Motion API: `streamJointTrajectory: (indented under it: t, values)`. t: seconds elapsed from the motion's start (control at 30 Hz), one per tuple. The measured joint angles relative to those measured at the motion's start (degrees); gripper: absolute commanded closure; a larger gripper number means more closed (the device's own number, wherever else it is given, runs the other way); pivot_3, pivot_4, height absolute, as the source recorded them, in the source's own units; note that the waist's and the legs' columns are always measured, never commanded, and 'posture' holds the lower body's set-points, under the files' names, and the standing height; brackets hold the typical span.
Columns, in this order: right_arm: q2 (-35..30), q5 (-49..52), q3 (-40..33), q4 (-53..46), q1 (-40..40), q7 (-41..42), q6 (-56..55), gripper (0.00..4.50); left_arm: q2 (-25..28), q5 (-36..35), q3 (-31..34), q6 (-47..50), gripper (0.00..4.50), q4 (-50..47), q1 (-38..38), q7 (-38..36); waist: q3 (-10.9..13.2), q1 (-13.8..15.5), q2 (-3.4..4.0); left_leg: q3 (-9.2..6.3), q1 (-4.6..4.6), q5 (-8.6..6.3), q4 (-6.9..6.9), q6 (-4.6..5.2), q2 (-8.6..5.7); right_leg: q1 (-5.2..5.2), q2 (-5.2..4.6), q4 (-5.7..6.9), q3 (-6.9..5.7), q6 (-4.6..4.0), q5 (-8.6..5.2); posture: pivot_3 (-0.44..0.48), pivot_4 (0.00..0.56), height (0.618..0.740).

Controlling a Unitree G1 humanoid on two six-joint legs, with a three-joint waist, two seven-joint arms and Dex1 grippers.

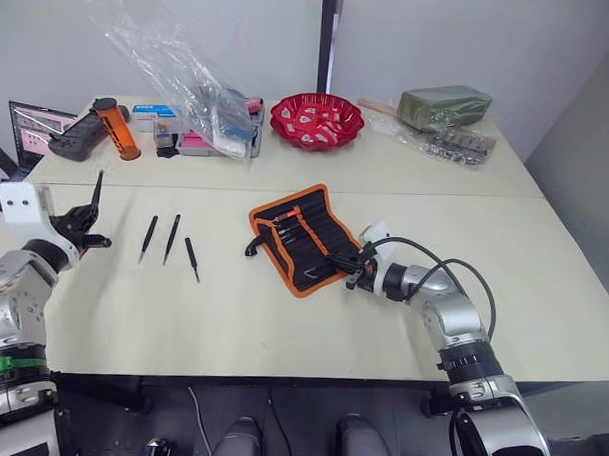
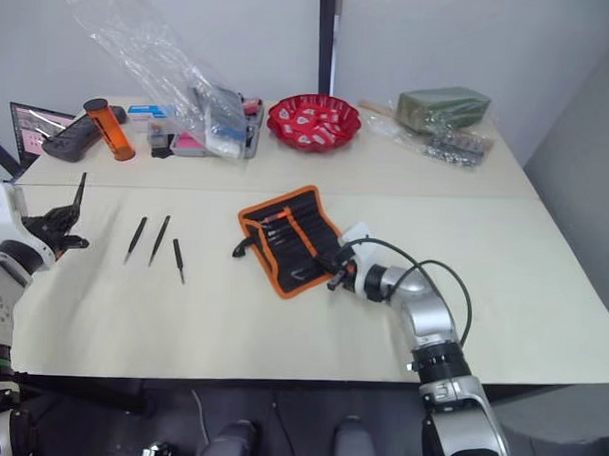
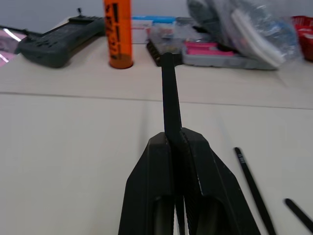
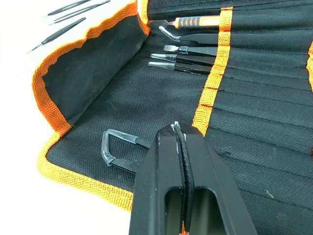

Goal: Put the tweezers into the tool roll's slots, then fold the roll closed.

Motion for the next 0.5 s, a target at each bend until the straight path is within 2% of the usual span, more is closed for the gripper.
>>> streamJointTrajectory:
  t: [0.17, 0.27, 0.5]
  values:
    - [0.81, -1.24, 1.02, -0.11, 1.66, -1.24, -1.19, 4.50, 3.75, -3.12, -6.03, 9.24, 4.47, -7.62, -3.73, -5.93, 0.00, 0.21, 0.00, -0.01, -0.04, 0.00, 0.04, 0.00, 0.00, 0.03, 0.00, -0.04, 0.00, 0.01, -0.01, 0.000, 0.150, 0.740]
    - [1.15, -2.15, 1.28, -0.34, 1.71, -2.92, -1.66, 4.50, 5.77, -3.36, -14.25, 15.24, 4.47, -11.49, -9.40, -9.52, 0.00, 0.15, 0.00, 0.00, 0.02, 0.00, 0.02, 0.00, -0.01, 0.08, 0.00, -0.03, 0.00, 0.04, -0.02, 0.000, 0.150, 0.740]
    - [2.25, -3.81, 1.93, -0.52, 2.10, -6.59, -3.60, 4.50, 4.36, -4.80, -26.38, 27.33, 4.47, -12.83, -23.47, -14.71, 0.00, -0.05, 0.00, 0.00, 0.02, 0.01, 0.02, 0.00, -0.01, 0.08, 0.01, -0.02, 0.00, 0.12, -0.07, 0.000, 0.150, 0.740]
